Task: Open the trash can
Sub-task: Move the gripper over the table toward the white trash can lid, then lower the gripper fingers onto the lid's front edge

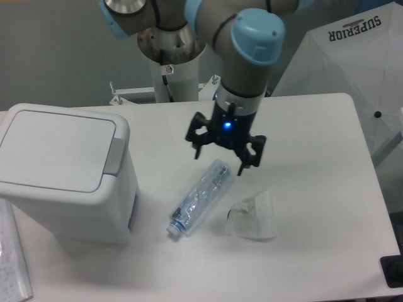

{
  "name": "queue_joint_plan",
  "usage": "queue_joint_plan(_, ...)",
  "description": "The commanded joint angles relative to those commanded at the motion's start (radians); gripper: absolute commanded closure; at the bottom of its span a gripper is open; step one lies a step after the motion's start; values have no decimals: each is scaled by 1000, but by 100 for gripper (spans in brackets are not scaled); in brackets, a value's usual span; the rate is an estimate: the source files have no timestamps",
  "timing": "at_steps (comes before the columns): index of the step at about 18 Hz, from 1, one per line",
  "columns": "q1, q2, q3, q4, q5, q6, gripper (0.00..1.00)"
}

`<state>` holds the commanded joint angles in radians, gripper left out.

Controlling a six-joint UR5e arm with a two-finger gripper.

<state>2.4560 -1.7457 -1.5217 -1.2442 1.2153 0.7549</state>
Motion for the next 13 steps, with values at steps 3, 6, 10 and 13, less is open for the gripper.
queue_joint_plan(3,-5,14,-3,35,-120,-43,0)
queue_joint_plan(6,-5,18,-3,81,-242,-84,0)
queue_joint_plan(10,-9,44,-26,86,-309,-98,0)
queue_joint_plan(13,-17,66,-63,88,-307,-94,0)
